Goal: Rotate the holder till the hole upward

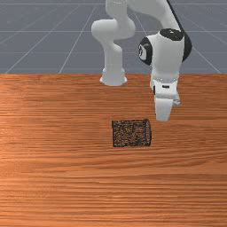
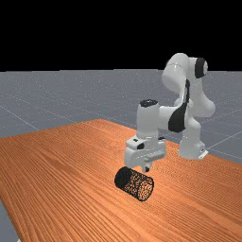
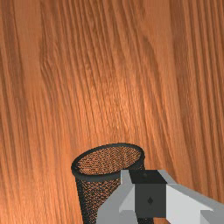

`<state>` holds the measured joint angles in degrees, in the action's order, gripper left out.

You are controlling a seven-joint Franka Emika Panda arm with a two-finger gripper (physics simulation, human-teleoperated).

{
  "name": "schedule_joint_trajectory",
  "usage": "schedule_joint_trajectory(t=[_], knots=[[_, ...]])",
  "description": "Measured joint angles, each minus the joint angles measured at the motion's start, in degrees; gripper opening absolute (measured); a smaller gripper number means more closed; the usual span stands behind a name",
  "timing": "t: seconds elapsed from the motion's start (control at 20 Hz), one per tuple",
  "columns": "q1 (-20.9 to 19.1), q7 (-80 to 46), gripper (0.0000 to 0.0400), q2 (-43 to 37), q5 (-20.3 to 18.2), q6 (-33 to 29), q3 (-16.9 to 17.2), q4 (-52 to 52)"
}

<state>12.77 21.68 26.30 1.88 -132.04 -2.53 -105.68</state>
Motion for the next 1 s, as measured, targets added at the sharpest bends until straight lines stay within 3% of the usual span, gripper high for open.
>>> schedule_joint_trajectory(t=[0.5,0.55,0.65,0.7,1.0], knots=[[8.7,-13.2,0.0,6.7,1.0,4.5,-1.3,11.1],[12.6,-14.1,0.0,10.8,7.7,13.4,1.2,19.1],[15.0,-15.9,0.0,13.4,9.4,17.1,1.9,23.7],[11.6,-12.6,0.0,9.6,3.5,7.8,-1.7,16.1],[17.3,-18.4,0.0,16.1,9.8,14.4,1.5,24.2]])
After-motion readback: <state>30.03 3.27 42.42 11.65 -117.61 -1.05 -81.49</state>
